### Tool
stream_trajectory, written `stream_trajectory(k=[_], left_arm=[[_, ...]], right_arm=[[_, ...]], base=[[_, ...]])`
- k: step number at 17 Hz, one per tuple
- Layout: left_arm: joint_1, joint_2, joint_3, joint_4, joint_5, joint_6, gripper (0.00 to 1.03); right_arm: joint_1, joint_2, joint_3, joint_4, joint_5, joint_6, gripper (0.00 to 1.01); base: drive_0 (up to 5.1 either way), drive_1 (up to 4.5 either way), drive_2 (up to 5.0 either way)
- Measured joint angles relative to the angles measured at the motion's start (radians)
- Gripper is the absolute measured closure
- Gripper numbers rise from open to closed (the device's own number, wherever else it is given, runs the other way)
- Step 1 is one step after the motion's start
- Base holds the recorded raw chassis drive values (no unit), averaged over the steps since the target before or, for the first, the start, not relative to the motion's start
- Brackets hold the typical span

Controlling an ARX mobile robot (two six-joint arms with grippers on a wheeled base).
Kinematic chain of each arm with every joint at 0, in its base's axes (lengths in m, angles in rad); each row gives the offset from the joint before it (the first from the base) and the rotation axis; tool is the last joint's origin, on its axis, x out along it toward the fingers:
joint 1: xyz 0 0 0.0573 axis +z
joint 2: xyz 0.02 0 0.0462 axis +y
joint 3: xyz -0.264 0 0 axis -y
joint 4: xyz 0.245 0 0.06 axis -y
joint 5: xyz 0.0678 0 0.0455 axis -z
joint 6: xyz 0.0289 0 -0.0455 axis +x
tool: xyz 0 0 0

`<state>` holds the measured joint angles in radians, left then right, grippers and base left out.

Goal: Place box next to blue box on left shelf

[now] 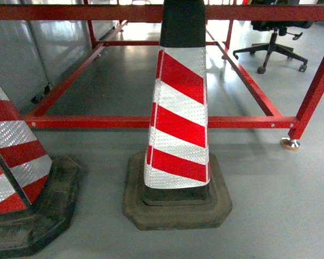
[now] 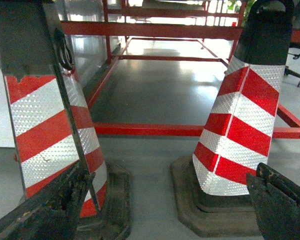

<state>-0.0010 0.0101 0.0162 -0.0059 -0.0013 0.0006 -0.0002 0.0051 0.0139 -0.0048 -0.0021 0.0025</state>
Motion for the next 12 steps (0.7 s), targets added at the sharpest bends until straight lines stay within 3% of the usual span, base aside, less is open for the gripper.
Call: stream_trajectory(k=[12], left_arm=[[0.000,0.000,0.000,0.000,0.001,0.000,0.05]], right_arm=[[0.000,0.000,0.000,-0.002,0.001,0.000,0.03]], base=[[0.0,0.00,0.0]])
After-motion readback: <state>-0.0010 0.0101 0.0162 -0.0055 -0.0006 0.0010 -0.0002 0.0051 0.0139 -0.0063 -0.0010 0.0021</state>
